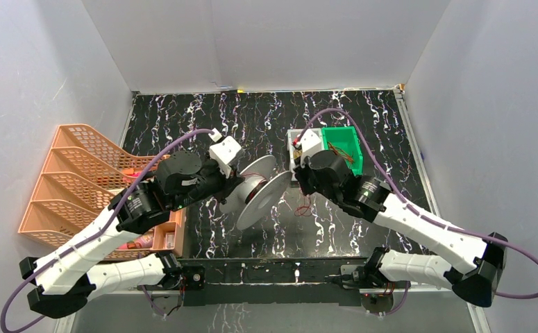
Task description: Wrap the cables
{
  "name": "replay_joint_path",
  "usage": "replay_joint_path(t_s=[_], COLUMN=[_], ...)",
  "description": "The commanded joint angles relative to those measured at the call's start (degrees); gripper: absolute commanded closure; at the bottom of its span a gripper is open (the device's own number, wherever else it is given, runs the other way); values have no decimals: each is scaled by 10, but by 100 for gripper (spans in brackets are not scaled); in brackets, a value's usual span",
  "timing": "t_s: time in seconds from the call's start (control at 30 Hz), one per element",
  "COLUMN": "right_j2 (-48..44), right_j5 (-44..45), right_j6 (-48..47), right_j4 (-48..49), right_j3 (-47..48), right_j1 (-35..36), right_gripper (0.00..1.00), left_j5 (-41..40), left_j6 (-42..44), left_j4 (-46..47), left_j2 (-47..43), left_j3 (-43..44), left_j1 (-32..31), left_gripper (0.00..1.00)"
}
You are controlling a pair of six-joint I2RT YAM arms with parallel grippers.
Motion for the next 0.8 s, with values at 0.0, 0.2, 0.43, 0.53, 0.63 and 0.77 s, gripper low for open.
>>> replay_joint_path(t_s=[0.0, 0.2, 0.43, 0.53, 0.63, 0.77], right_j2=[-45, -65, -75, -65, -46, -31], right_j5=[-40, -86, -127, -137, -138, -126], right_j6=[57, 113, 167, 182, 189, 191], right_j4=[111, 199, 325, 369, 396, 410], right_j3=[-77, -170, -269, -290, -296, -296], right_j1=[-42, -56, -60, -61, -61, -65], right_gripper=[99, 92, 78, 71, 66, 62], left_j5=[63, 85, 104, 113, 120, 118], left_j6=[-13, -24, -35, -39, -43, -45], left_j4=[-16, -15, -6, -7, -7, -6], left_j2=[-25, -17, -15, -14, -16, -18], left_j3=[41, 61, 77, 85, 91, 98], left_j1=[-1, -1, -1, -1, -2, -2], left_gripper=[100, 100, 100, 100, 100, 100])
